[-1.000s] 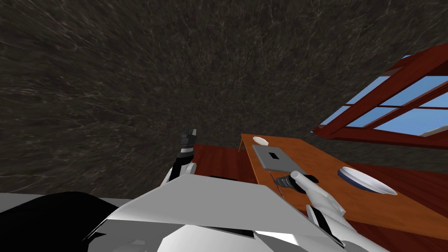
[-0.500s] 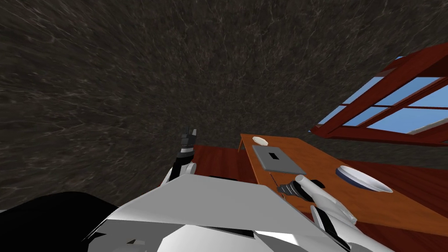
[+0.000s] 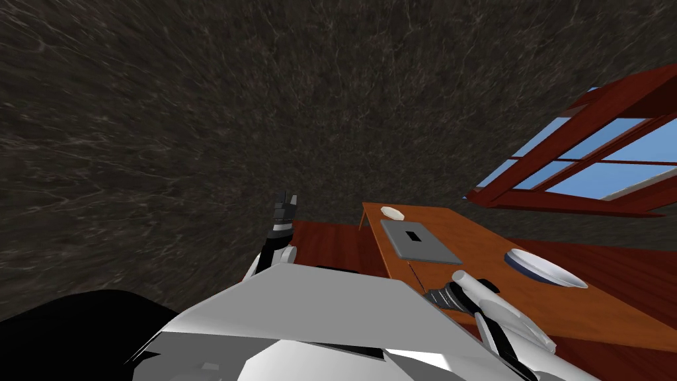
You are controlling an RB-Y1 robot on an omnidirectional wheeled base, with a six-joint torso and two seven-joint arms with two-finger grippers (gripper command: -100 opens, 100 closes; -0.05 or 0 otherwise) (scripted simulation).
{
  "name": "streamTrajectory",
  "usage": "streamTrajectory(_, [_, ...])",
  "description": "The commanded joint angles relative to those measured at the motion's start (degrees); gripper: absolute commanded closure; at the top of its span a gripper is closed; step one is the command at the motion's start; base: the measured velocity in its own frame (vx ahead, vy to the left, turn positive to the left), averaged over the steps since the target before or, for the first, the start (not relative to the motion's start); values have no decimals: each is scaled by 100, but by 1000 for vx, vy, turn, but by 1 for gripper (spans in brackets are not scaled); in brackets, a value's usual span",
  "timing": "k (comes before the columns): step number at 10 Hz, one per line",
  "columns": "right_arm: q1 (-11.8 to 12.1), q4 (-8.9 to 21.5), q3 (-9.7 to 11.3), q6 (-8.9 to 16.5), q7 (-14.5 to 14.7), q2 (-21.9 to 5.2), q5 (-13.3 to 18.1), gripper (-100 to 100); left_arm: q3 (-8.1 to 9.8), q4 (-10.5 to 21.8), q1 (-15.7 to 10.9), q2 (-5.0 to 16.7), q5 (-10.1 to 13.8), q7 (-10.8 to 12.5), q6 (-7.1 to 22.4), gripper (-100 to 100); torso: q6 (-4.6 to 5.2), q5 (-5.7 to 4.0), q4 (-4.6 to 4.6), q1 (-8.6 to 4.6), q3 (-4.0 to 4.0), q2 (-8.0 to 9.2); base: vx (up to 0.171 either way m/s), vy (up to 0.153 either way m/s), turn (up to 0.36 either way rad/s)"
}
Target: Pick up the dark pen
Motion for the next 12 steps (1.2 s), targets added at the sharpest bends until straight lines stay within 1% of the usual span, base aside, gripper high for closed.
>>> streamTrajectory(1, [-73, 227, 4, -8, 18, -56, -3, -100, 0, 0, 0, 0, 0, 0, 0, 0, 0, 0, 0, 0, 0, 0, 15, 0, -16])
streamTrajectory(2, [-73, 322, 13, 49, -37, -81, 8, -100, 0, 0, 0, 0, 0, 0, 0, 0, -2, -1, 0, -1, 1, 2, 15, 0, -19])
streamTrajectory(3, [-38, 208, 8, 33, -28, -47, 5, -100, 0, 0, 0, 0, 0, 0, 0, 0, 0, -1, 1, -2, 2, 3, 7, 0, -7])
streamTrajectory(4, [-35, 213, 8, 44, -37, -48, 5, 0, 0, 0, 0, 0, 0, 0, 0, 0, -2, -1, 1, -1, 3, 5, 0, 0, 0])
streamTrajectory(5, [42, 339, -90, -46, -41, -67, -63, -100, 0, 0, 0, 0, 0, 0, 0, 0, -2, -1, 2, -1, 4, 7, -40, -9, 380])
streamTrajectory(7, [198, 594, -287, -224, -50, -104, -200, -100, -1, 0, -2, 0, 0, 0, 0, 0, -7, -1, 7, -7, 19, 33, -96, -26, 315])
streamTrajectory(8, [198, 594, -287, -224, -50, -104, -200, -100, -1, 0, -3, 0, 0, 0, 0, 0, -5, -3, 10, -13, 25, 44, -73, -35, 128])
streamTrajectory(9, [275, 721, -385, -313, -55, -123, -269, -100, 0, 0, -1, 0, 0, 0, 0, 0, 2, -4, 9, -15, 23, 40, -57, -13, 245])
streamTrajectory(10, [275, 476, -385, -313, -55, -123, -269, -100, 0, 0, -2, 0, 0, 0, 0, 0, -4, -3, 8, -9, 20, 35, -48, -11, 108])
streamTrajectory(11, [275, 721, -385, -313, -55, -123, -269, -100, 0, 0, -1, 0, 0, 0, 0, 0, -2, -1, 7, -9, 16, 26, -16, -7, -11])
streamTrajectory(12, [353, 849, -483, -402, -60, -142, -337, -100, 0, 0, 0, 0, 0, 0, 0, 0, 1, -2, 4, -8, 10, 18, -30, 0, 203])
